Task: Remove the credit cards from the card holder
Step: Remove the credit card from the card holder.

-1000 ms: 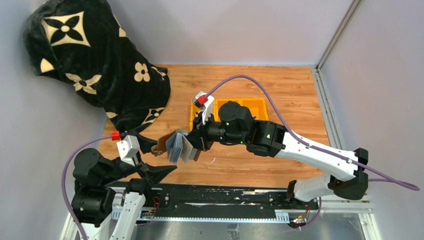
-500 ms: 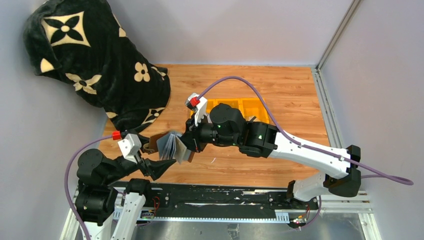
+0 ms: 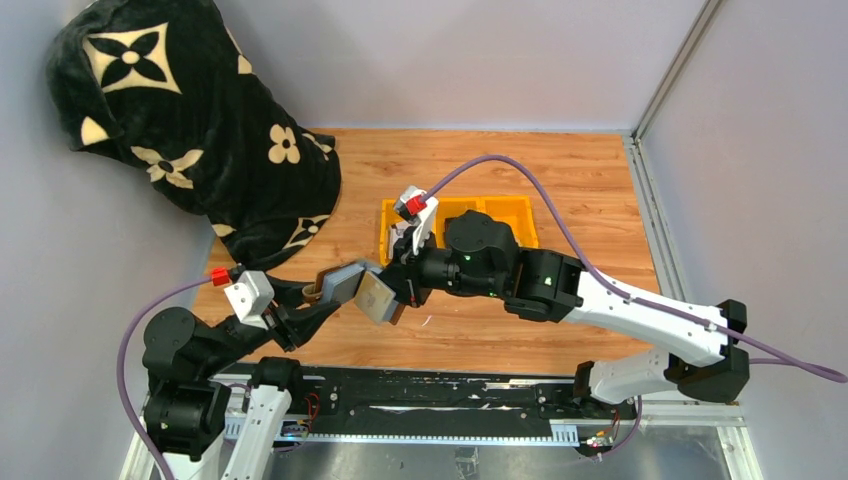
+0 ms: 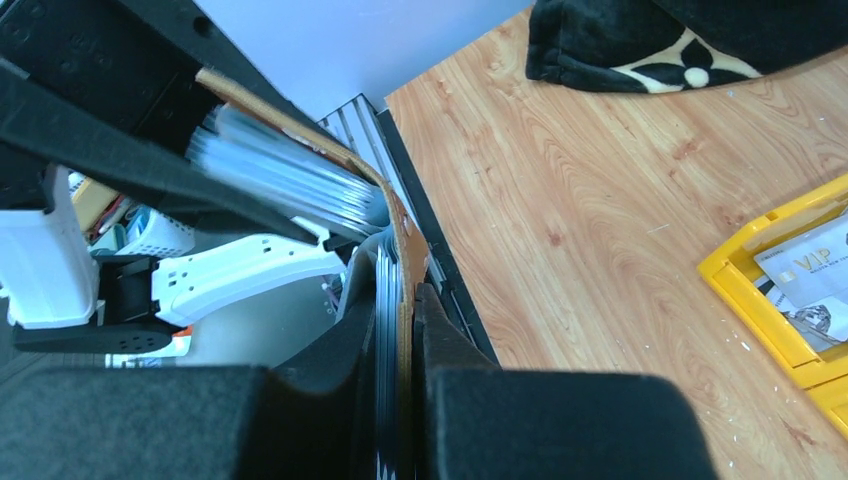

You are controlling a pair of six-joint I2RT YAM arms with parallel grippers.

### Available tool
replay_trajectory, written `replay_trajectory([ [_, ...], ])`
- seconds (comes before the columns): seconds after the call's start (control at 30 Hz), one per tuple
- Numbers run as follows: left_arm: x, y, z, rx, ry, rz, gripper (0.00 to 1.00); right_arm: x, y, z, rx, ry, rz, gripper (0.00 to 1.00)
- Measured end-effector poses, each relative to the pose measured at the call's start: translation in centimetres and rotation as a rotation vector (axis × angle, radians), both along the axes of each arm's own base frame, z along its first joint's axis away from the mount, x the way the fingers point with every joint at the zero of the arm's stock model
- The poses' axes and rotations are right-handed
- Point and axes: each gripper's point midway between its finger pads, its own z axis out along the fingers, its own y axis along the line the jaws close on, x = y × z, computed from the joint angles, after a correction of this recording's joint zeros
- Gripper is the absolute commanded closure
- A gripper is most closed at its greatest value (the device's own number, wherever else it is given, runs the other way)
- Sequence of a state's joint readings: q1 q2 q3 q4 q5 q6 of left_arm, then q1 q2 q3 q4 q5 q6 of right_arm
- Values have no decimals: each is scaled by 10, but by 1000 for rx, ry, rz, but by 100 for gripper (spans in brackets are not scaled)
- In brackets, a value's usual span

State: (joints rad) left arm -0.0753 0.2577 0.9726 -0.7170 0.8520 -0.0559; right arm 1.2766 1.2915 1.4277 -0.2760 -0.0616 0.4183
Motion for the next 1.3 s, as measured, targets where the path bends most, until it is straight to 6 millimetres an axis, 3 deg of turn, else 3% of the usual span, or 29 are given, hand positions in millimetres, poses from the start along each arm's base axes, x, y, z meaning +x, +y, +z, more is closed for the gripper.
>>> replay_trajectory([
  [0.17,0,2,6,-6,-16,16,62,-10,-9,7,28,-16,45,100],
  [0.33,-6,-3,16,-39,-12,-14,42,-22,-10,13,58,-28,119,100],
  [0.4,-9,-6,20,-56,-8,-39,38,-29,-9,16,73,-31,160,100],
  [0.5,-16,-13,28,-98,16,-99,46,-37,-7,21,95,-35,211,100],
  [0.7,-23,-22,37,-138,61,-187,75,-45,-9,22,112,-45,258,100],
  [0.73,-23,-23,37,-142,74,-198,79,-45,-10,22,114,-49,258,96],
  [0.83,-26,-26,40,-152,92,-229,84,-46,-12,24,120,-65,260,68],
  [0.93,-27,-27,42,-161,104,-242,85,-46,-17,27,124,-80,259,50],
  [1.17,-24,-29,40,-165,138,-257,88,-30,-47,41,102,-145,138,31],
  [1.3,-22,-28,37,-153,139,-252,89,-20,-64,57,119,-181,64,26],
])
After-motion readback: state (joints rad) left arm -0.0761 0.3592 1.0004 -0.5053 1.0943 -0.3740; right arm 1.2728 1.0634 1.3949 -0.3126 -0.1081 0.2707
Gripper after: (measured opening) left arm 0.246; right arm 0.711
